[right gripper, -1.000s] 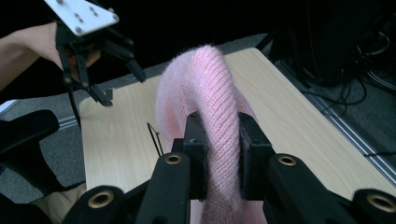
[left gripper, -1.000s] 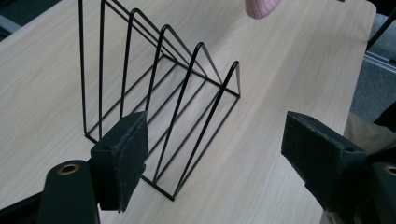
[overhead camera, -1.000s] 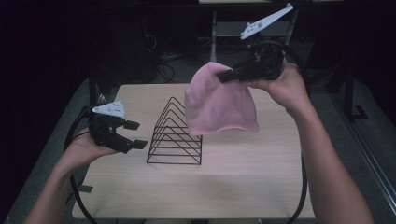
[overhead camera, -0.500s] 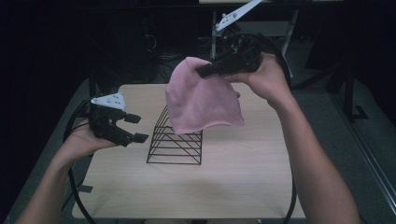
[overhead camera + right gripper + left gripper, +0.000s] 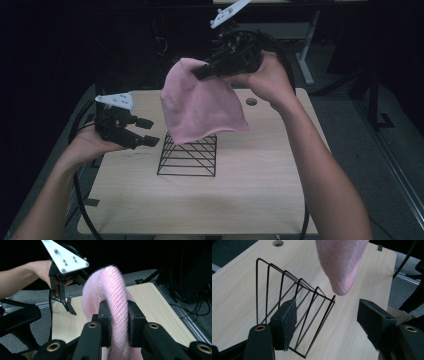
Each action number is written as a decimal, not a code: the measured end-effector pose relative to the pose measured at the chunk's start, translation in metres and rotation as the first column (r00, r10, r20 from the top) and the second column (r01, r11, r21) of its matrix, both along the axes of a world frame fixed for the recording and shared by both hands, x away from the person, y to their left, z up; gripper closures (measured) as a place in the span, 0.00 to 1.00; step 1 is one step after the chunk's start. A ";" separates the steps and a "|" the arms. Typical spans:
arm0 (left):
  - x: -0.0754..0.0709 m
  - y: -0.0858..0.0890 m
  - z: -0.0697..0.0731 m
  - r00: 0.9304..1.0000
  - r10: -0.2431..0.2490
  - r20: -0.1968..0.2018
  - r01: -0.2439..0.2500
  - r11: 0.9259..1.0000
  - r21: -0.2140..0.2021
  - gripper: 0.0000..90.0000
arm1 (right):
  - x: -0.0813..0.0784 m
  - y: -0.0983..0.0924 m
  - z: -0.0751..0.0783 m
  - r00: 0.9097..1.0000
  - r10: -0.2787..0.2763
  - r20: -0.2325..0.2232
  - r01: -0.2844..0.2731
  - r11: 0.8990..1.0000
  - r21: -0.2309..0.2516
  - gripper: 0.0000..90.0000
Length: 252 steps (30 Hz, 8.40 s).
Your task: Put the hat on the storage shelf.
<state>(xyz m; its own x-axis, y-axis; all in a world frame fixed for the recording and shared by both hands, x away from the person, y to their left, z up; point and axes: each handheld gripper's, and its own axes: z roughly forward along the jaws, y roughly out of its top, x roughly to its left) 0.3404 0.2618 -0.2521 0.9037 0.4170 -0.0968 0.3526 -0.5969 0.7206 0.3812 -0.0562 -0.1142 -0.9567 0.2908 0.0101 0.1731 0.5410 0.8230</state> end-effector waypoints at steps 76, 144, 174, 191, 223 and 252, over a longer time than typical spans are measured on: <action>0.024 0.009 -0.055 0.994 0.092 -0.055 -0.085 0.988 0.130 0.93 | 0.024 0.022 -0.080 0.995 0.018 -0.102 -0.012 0.998 0.056 0.84; 0.024 0.004 -0.160 0.975 0.157 -0.155 -0.090 0.924 0.371 0.93 | 0.011 0.045 -0.191 0.958 0.125 -0.258 -0.150 0.986 -0.077 0.72; 0.021 0.007 -0.162 0.976 0.162 -0.143 -0.096 0.918 0.384 0.96 | 0.002 0.048 -0.185 0.978 0.124 -0.167 -0.139 0.987 -0.084 0.94; 0.018 0.013 -0.155 0.978 0.171 -0.120 -0.118 0.928 0.353 0.89 | 0.006 0.021 -0.191 0.972 0.097 -0.214 -0.092 0.995 0.035 0.75; 0.011 0.021 -0.146 0.972 0.205 -0.116 -0.164 0.942 0.294 0.63 | 0.012 -0.086 -0.241 0.914 -0.243 -0.326 0.241 0.969 -0.048 0.43; 0.000 0.031 -0.148 0.968 0.218 -0.127 -0.180 0.950 0.256 0.54 | -0.022 -0.148 -0.266 0.864 -0.375 -0.337 0.368 0.926 -0.088 0.33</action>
